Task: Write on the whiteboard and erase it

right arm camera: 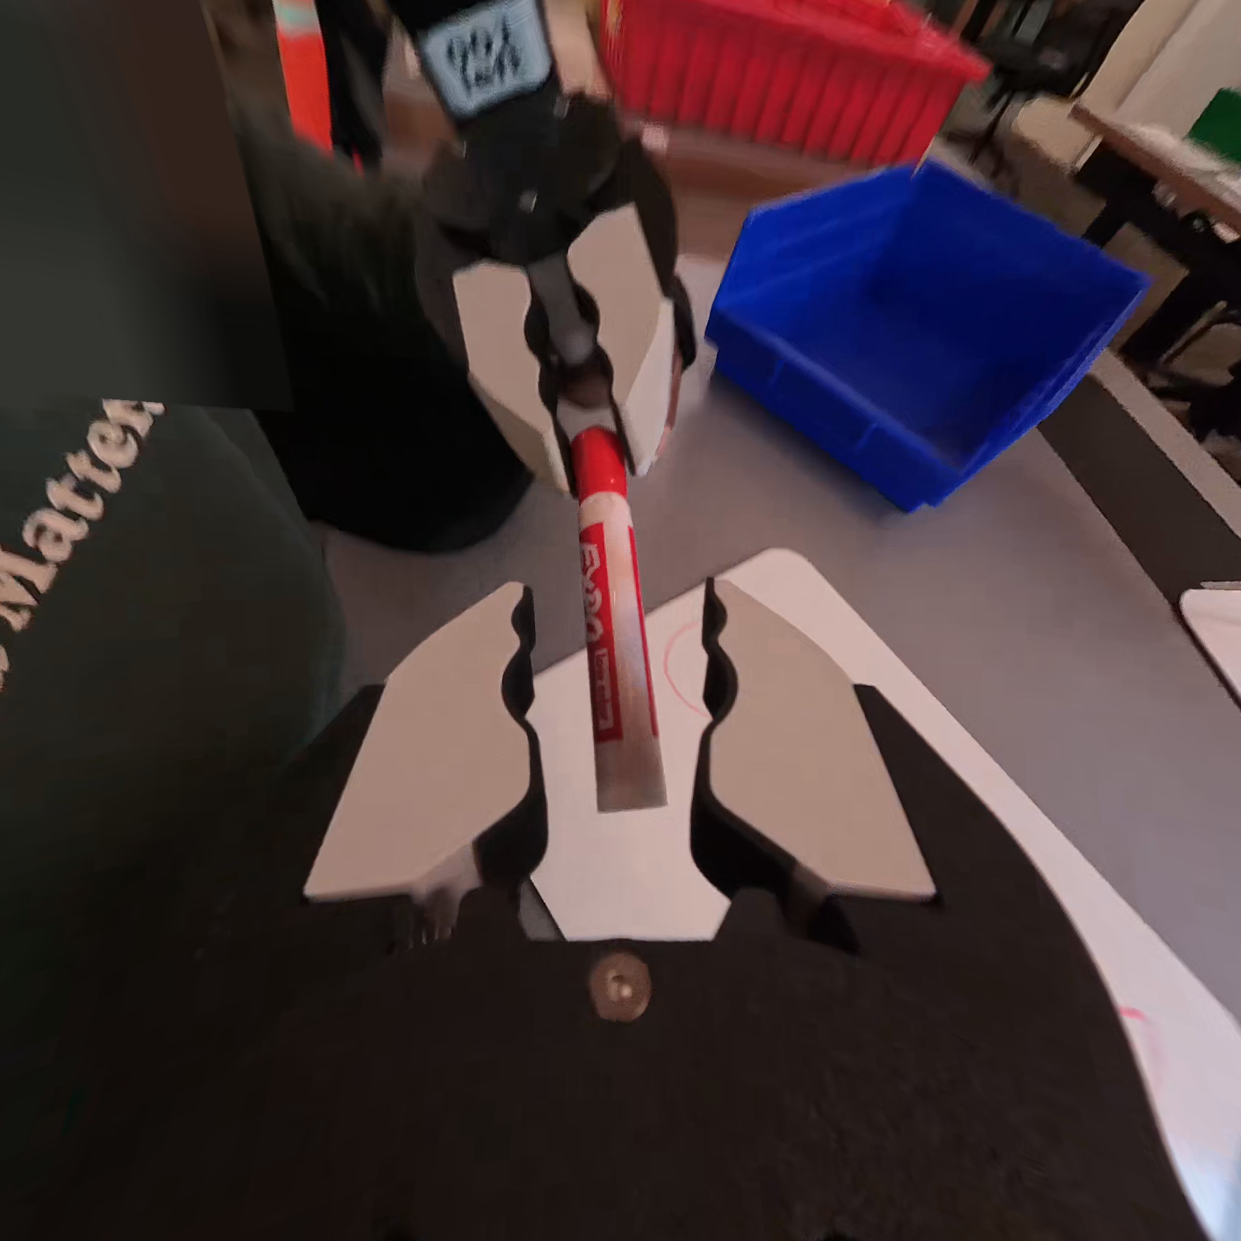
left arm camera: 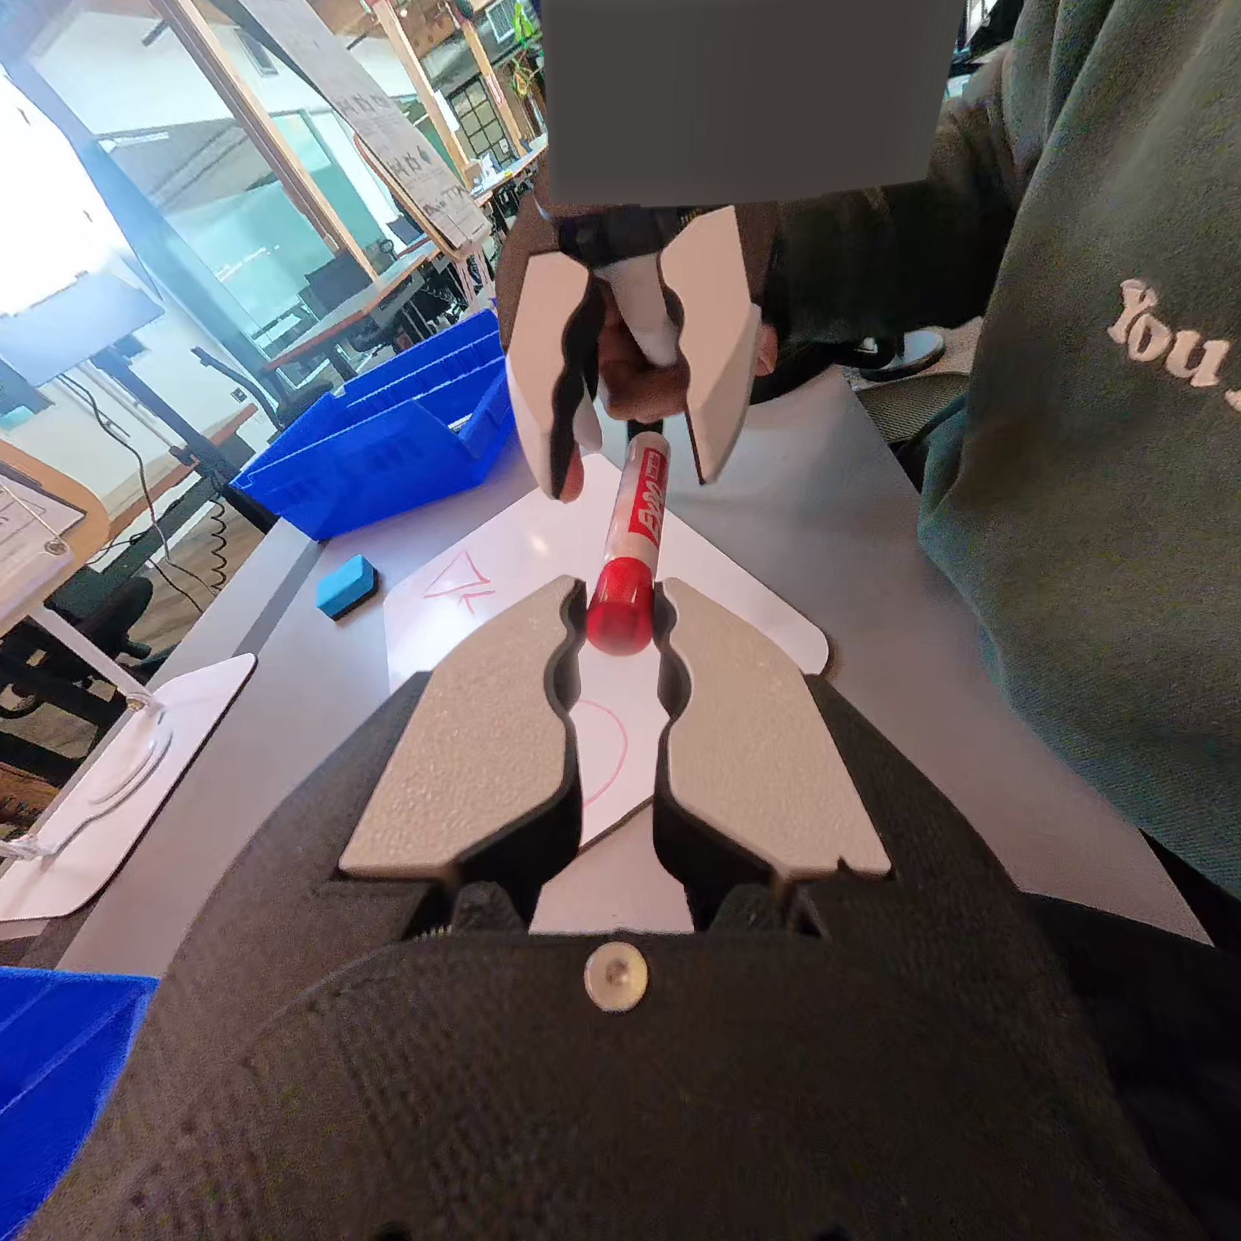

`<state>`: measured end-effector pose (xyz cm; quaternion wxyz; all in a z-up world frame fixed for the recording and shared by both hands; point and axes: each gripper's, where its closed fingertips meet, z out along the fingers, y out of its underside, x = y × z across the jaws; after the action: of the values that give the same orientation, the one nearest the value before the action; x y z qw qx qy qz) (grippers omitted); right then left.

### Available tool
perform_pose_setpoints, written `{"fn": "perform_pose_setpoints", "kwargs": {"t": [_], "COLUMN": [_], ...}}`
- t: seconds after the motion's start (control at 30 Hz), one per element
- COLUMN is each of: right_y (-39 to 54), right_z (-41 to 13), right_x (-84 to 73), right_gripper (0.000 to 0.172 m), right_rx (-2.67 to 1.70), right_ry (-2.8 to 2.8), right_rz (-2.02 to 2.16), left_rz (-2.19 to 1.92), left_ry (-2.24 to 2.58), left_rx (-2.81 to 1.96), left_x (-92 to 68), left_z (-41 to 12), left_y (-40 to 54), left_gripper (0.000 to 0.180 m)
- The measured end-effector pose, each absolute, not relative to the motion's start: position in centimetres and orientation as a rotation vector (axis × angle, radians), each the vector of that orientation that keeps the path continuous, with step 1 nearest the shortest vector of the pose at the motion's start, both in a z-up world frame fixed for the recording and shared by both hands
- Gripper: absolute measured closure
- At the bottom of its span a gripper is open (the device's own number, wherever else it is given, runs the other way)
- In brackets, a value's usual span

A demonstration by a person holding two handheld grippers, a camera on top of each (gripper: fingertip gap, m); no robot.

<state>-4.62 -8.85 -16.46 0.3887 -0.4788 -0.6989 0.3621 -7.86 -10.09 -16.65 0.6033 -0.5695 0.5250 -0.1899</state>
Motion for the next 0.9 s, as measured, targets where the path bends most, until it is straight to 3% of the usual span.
{"fn": "perform_pose_setpoints", "kwargs": {"t": [0.1, 0.23, 0.47, 0.57, 0.7, 0.8, 0.9], "right_y": [-8.7, -8.6, -6.7, 1.8, 21.3, 31.8, 36.4], "right_z": [-18.0, -19.8, -18.8, -13.9, -8.7, -12.2, -18.7], "right_x": [-4.9, -5.5, -5.1, -2.6, 8.1, 16.0, 20.0], "right_gripper": [0.127, 0.15, 0.152, 0.153, 0.152, 0.152, 0.152], "right_rx": [-1.186, -1.168, -1.294, -1.457, -1.748, -2.057, -2.302], "right_ry": [-1.914, -1.999, -1.914, -1.563, -0.983, -0.701, -0.556], "right_rz": [0.709, 0.596, 0.753, 0.758, 0.485, 0.345, 0.283], "left_rz": [-0.42, -0.436, -0.478, -0.484, -0.506, -0.485, -0.463], "left_ry": [1.232, 1.22, 1.074, 0.98, 0.94, 0.975, 0.999], "left_rx": [-1.347, -1.365, -1.417, -1.461, -1.507, -1.529, -1.552], "left_x": [-7.7, -7.4, -8.0, -10.0, -10.9, -10.4, -10.2], "left_z": [-17.4, -17.7, -17.6, -17.4, -18.2, -19.2, -20.2], "left_y": [-9.9, -9.8, -7.9, -6.5, -5.8, -5.7, -5.5], "left_gripper": [0.161, 0.161, 0.159, 0.16, 0.166, 0.168, 0.171]}}
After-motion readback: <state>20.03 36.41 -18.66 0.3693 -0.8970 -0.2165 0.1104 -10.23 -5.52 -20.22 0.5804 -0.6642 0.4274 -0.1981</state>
